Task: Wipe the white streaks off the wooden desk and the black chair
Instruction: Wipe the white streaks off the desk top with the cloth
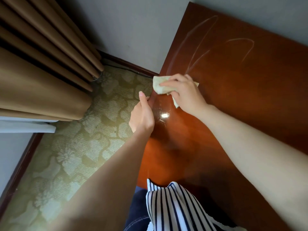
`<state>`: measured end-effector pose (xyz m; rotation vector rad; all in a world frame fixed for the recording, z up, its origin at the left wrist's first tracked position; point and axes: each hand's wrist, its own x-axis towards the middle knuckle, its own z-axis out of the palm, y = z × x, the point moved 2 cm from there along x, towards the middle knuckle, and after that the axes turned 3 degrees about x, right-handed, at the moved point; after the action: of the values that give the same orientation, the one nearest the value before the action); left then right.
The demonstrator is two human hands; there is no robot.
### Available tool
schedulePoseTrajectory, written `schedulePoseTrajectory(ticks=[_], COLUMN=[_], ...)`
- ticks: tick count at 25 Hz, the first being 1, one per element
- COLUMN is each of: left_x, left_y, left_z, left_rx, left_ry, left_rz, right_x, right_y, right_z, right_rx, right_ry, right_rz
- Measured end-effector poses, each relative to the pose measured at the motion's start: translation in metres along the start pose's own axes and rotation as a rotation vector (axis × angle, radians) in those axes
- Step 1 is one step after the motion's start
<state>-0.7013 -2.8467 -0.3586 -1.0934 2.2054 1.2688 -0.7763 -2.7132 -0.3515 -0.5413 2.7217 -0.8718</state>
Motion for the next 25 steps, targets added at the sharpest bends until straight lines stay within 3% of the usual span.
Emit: schedulePoseTrajectory(ticks=[5, 11, 16, 21, 25], left_x=[0.0, 0.001, 0.0, 0.0, 0.004], left_y=[0.002, 0.0, -0.001, -0.003, -0.002], left_z=[0.003, 0.001, 0.0, 0.003, 0.008], left_rx=[0.04, 0.001, 0.005, 0.099, 0.201], left_ry=[0.054, 0.017, -0.004, 0.033, 0.11], left_rz=[0.0, 0.0, 0.033, 0.089, 0.134], right_x=[0.032, -0.031, -0.096, -0.107, -0.063], right_y=[-0.007, -0.006, -0.012, -0.008, -0.001], right_z=[0.004, 0.002, 0.013, 0.009, -0.009], right_rx=[-0.038, 0.005, 0.012, -0.055, -0.09], right_ry=[0.165, -0.075, -0.192, -0.139, -0.105], right_rz=[0.203, -0.033, -0.031, -0.095, 0.029])
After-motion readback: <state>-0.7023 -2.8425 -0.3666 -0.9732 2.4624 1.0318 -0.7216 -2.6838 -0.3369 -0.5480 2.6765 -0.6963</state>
